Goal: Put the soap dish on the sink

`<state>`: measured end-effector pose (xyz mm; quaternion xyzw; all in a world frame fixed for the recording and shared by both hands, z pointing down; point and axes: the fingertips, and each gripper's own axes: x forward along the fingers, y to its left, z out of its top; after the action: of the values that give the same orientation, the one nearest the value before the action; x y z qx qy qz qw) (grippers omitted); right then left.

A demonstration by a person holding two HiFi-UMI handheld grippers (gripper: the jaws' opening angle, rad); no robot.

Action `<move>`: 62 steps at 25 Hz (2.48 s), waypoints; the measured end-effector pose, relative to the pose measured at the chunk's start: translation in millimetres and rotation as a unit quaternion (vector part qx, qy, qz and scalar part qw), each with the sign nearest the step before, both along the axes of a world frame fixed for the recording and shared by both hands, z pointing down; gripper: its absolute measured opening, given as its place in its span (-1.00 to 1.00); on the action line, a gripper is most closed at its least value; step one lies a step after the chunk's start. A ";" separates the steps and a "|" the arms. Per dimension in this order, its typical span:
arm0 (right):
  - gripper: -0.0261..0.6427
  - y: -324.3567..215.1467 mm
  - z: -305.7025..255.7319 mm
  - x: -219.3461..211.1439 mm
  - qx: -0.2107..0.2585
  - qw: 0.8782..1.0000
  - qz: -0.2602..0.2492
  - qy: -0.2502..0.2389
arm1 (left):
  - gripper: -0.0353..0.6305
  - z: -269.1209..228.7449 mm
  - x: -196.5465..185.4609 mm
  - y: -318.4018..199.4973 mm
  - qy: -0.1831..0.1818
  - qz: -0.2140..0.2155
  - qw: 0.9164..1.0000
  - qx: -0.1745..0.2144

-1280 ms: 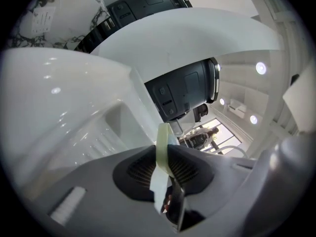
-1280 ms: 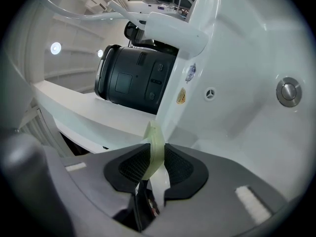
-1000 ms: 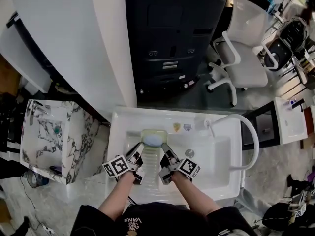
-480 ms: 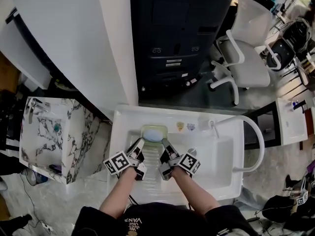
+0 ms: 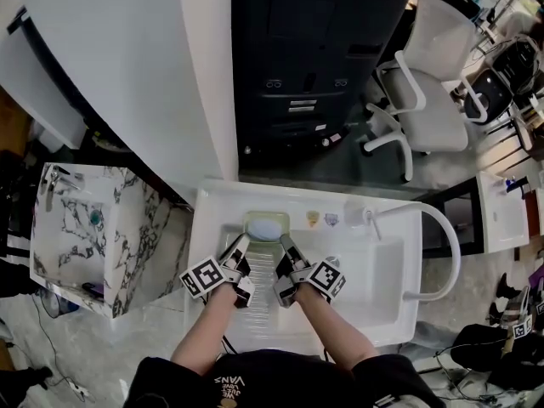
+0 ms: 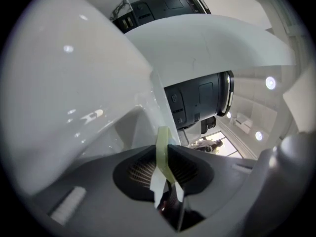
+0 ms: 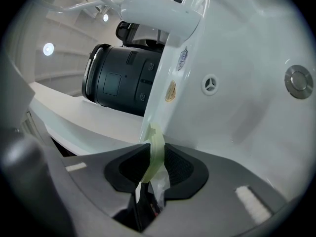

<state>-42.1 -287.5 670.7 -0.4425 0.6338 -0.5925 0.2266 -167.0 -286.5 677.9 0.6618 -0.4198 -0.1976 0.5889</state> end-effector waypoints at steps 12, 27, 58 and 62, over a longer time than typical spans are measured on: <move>-0.64 -6.7 -6.0 7.3 0.017 0.999 -0.002 0.036 | -0.52 -0.5 2.3 -9.7 0.001 -0.025 1.000 -0.010; -0.60 13.9 -16.7 6.1 0.043 0.987 -0.064 0.140 | -0.51 -0.4 0.7 -18.4 0.004 -0.043 0.999 -0.010; -0.91 0.1 -9.7 -34.1 0.038 0.986 -0.089 0.135 | -0.39 -16.1 10.0 -7.7 0.008 0.007 0.999 0.031; -0.91 -1.8 -8.9 -33.2 0.037 0.986 -0.089 0.133 | -0.39 -10.0 12.1 -0.4 -0.040 0.024 0.998 0.034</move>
<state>-75.3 -289.2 661.9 -0.4503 0.7170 -0.5221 0.1027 -154.9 -287.0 667.9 0.6983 -0.4203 -0.1711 0.5536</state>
